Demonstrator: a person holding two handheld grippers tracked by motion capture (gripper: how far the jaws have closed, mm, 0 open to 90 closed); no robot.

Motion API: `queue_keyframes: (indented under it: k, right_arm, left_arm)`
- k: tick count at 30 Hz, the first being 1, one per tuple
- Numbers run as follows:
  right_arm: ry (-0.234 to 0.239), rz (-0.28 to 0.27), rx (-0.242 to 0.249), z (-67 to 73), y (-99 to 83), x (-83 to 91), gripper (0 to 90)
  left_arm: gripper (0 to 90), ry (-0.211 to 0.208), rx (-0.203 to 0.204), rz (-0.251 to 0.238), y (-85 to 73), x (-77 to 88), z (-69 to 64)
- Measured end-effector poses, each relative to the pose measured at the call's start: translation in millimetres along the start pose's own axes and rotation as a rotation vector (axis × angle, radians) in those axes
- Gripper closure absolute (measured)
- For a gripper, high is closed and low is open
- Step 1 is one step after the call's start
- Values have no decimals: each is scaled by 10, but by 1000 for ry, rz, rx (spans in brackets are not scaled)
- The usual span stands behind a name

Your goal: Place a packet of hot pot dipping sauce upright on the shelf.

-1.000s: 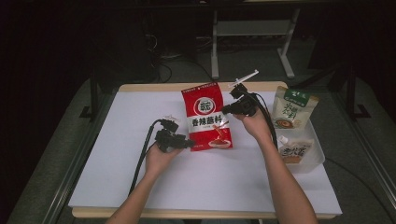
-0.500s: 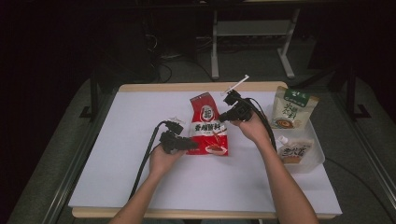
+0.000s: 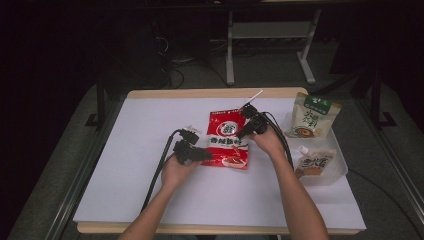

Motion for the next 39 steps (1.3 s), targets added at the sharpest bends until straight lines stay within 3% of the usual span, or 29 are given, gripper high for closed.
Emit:
queue_keyframes:
  k: [4,9,14,27,39]
  right_arm:
    - [32,-14,-41,-67,-5,-96,723]
    - [38,-37,-56,-106,17,-178,715]
    - [31,-34,-82,-113,15,-233,872]
    - [63,-119,-41,2,110,21,897]
    - [68,-178,8,162,193,320,898]
  left_arm:
    - [618,-3,-4,-3,0,-1,4]
    - [623,-3,2,-9,1,-4,1]
    - [622,-1,-2,-9,0,-2,0]
    - [551,12,15,-29,0,125,70]
    - [518,14,-17,-44,-34,294,100]
Point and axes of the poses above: each handheld gripper's, and its own axes: x roughly backward along the jaws, y roughly out of its top, z roughly to its left, the point moved 5 cm from there along -x, roughly forward along the jaws, and after that the axes turned 8 degrees about -z, right-handed, at the moved point
